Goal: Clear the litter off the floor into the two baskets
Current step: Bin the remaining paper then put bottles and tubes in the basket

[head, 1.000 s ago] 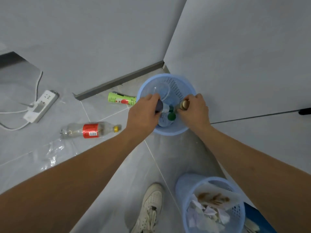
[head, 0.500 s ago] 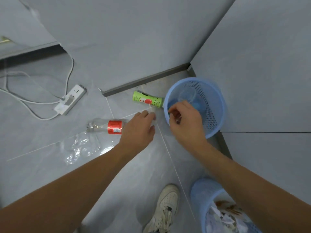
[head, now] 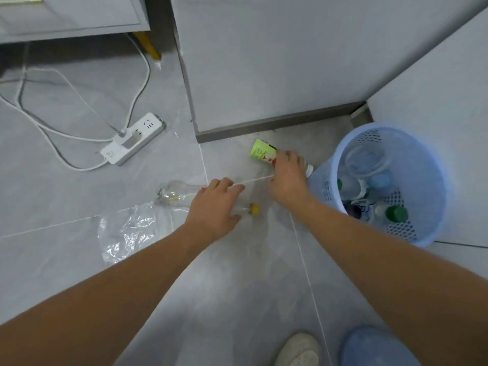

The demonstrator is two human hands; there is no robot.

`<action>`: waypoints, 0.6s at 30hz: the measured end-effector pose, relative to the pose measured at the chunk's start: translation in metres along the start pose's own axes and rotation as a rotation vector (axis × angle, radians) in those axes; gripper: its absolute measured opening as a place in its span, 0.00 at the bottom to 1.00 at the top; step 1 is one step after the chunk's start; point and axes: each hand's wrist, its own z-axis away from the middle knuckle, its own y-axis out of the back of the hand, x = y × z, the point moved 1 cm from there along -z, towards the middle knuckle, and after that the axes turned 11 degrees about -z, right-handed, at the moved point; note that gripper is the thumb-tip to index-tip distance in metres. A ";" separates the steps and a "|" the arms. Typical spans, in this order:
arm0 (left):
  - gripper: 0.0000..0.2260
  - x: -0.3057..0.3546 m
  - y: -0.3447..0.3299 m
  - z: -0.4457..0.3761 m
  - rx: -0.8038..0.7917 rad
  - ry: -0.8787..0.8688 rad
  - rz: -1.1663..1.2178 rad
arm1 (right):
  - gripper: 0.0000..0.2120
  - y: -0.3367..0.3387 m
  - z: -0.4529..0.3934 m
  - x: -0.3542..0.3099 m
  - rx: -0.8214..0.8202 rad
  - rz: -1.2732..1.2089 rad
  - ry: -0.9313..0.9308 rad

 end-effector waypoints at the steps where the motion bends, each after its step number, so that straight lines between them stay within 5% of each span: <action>1: 0.31 0.000 -0.006 -0.008 -0.011 -0.021 -0.021 | 0.30 -0.005 -0.009 0.007 -0.003 0.031 -0.012; 5: 0.33 0.005 -0.030 -0.023 -0.075 -0.089 -0.132 | 0.29 -0.021 -0.027 0.026 0.044 0.161 0.030; 11: 0.22 0.002 -0.047 -0.009 -0.135 -0.139 -0.281 | 0.20 -0.038 -0.008 0.033 -0.023 0.125 0.081; 18: 0.14 0.010 0.009 0.041 0.110 -0.150 -0.074 | 0.21 0.006 0.083 -0.010 0.092 -0.252 0.090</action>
